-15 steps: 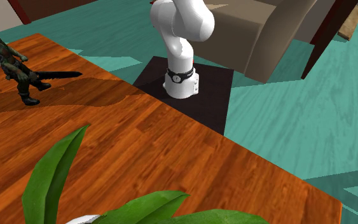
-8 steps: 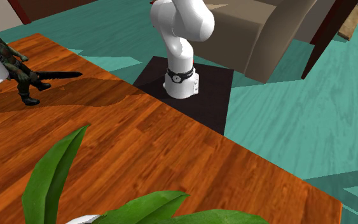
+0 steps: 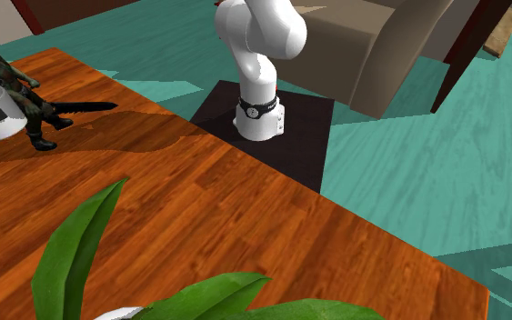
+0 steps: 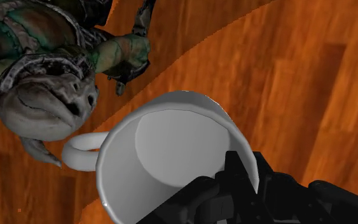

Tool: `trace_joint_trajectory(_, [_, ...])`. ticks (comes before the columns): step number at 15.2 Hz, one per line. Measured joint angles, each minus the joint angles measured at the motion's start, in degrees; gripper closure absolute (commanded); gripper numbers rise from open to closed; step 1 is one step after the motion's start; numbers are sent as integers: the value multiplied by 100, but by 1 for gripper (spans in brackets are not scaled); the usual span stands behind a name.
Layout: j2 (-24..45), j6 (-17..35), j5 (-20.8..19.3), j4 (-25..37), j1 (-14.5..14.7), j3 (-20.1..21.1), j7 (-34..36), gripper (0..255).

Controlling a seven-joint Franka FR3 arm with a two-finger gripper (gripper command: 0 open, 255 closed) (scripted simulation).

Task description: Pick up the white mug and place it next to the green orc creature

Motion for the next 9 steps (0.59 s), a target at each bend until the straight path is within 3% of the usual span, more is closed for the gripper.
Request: trace_joint_trajectory(9, [311,613,208,-346,-58,54,-124,255])
